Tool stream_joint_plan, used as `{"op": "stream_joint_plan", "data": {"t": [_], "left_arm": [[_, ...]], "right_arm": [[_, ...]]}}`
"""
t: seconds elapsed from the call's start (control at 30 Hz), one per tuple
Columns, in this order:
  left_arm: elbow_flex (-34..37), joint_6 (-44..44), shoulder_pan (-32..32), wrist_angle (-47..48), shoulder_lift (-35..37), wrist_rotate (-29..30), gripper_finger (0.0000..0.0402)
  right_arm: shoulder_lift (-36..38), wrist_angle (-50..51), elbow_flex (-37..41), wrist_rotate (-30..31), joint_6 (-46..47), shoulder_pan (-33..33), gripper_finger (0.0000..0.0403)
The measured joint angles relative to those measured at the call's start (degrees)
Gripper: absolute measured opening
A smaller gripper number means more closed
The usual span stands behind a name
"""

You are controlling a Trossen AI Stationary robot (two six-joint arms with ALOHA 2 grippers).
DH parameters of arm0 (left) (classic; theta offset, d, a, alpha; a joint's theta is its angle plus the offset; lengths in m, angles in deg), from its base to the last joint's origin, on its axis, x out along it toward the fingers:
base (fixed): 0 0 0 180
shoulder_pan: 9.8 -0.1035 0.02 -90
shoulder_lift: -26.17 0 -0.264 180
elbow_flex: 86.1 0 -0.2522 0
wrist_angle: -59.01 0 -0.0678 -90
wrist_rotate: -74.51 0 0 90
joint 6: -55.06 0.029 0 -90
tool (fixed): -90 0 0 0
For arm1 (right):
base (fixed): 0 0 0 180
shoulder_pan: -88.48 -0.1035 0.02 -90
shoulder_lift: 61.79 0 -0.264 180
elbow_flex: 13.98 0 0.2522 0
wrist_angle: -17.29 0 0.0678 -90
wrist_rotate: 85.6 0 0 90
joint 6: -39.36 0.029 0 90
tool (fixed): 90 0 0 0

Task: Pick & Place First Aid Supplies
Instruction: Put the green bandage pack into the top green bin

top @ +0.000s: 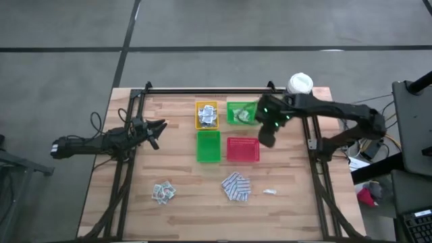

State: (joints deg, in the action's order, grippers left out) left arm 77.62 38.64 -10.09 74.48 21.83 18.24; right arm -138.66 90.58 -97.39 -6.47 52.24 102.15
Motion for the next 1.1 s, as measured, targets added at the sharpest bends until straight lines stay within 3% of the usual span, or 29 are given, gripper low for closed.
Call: {"op": "stream_joint_plan", "data": {"t": [0.47,0.8,1.1], "left_arm": [[-0.06,0.08,0.00,0.26,0.00,0.00,0.0108],[-0.07,0.13,0.00,0.39,0.00,0.00,0.0108],[-0.07,0.24,0.00,0.43,0.00,0.00,0.0108]], "right_arm": [[11.77,-9.12,14.37,-0.22,22.52,-23.06,0.0058],[9.73,-13.41,19.22,-0.08,35.54,-35.55,0.0056],[4.31,-20.55,23.24,-0.10,41.36,-38.09,0.0057]]}}
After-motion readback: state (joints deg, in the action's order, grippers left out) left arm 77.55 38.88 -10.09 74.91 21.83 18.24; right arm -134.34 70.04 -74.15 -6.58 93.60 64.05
